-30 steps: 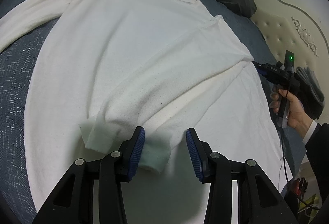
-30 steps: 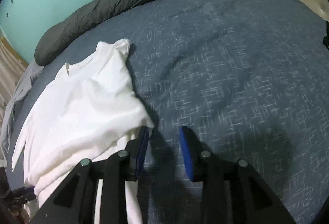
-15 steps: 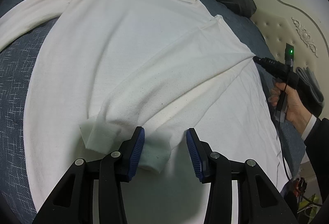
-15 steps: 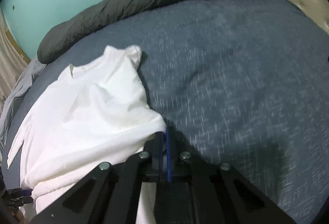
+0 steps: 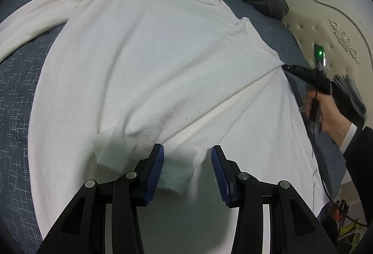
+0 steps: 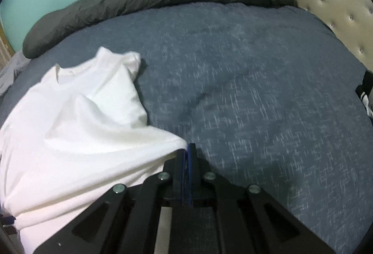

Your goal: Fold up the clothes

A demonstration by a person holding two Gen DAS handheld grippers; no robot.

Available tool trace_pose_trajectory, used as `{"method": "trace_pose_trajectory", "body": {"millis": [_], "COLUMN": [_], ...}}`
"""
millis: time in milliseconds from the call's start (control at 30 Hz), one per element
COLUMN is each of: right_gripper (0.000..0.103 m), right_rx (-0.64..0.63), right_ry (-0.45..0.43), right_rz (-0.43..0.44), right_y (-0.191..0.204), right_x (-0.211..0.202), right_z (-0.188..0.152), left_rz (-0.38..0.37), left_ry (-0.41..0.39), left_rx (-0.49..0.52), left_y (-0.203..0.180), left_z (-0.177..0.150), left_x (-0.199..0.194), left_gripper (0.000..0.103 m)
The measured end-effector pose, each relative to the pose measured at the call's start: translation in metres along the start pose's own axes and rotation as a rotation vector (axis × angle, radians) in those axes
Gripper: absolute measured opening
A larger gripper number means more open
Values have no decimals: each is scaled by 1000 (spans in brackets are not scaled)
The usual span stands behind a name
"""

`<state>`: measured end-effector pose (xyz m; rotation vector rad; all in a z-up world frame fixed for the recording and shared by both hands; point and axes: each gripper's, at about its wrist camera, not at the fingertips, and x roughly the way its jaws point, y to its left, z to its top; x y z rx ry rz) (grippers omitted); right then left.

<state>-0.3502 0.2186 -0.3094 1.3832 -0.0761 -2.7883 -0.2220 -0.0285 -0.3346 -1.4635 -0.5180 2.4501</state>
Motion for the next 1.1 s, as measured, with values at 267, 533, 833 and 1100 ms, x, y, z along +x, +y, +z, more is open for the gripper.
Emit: {"method": "trace_pose_trajectory", "body": {"millis": [267,533,833,1100], "right_gripper": [1,2,4,5], "right_rx": [-4,6,159,242], "right_ry": [16,17,-15,-82], "right_rz": [-23,17,1,142], "right_y": [2,-2,-29,-15], "right_x": [7,0,-46,-84], "right_z": [-2,-6,-28,-51], "left_rz": [1,31,54,14], "left_ry": [-60,-100,-96,-65], "left_rx": [-20,-94,-78,-53], "left_y": [7,41,55,49], "left_z": [6,10,1,3], "left_x": [-23,-43,-50,-34], "left_gripper": [46,52,52,36]}}
